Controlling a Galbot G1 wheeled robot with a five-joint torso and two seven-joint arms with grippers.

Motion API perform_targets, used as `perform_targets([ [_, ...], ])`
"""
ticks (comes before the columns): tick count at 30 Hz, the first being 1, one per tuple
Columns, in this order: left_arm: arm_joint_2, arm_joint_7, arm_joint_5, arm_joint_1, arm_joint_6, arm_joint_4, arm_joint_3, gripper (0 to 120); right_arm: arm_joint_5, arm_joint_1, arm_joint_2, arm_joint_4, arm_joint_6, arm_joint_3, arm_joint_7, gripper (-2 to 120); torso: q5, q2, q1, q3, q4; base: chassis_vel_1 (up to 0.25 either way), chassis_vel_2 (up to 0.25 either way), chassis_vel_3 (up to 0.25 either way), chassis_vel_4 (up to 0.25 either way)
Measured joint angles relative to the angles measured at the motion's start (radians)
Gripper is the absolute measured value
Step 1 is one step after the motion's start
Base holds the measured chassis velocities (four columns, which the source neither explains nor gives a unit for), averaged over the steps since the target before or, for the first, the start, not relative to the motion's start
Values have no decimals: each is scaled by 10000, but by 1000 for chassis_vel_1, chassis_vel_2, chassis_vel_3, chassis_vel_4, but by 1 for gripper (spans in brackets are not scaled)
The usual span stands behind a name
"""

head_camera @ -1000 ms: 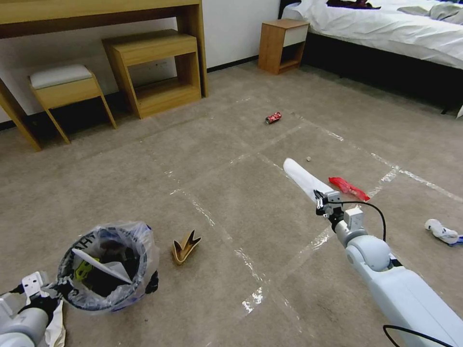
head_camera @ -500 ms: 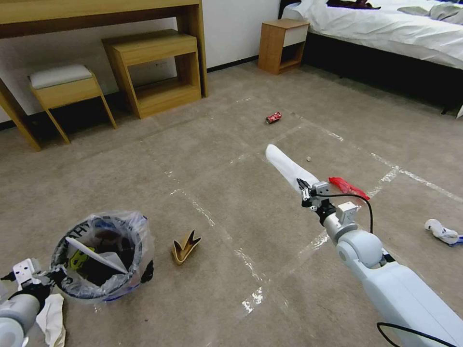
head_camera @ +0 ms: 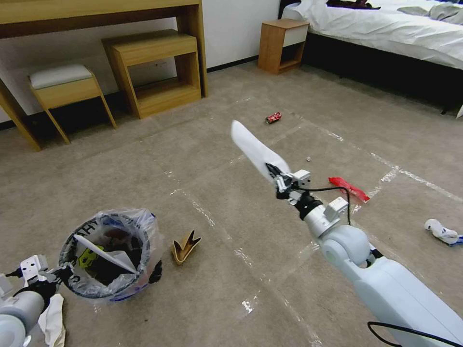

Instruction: Pick up the trash bin and place the garbage on the floor into it.

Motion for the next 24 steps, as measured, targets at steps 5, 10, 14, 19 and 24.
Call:
perform_targets([
  [5,-13,-8,-14,155,72,-130,6,1,418,853,41,372,186,-888,-156,0,0,0,0,0,0,0,0,0,0],
  [10,-111,12,7,292,132,-324,34,1,786,1773,193,358,510,-1938,-214,0,1,0,0,0,2,0,0,0,0],
  [14,-35,21,-7,311,182,-371,90,1,1112,2362,347,341,702,-2695,-226,0,1,0,0,0,-1,0,0,0,0],
  [19,10,82,-24,336,195,-372,141,1,1443,2892,670,365,827,-3577,-216,0,0,0,0,0,1,0,0,0,0],
  [24,16,107,-40,337,198,-382,164,1,1982,3454,1062,448,843,-4497,-108,0,0,0,0,0,0,0,0,0,0],
])
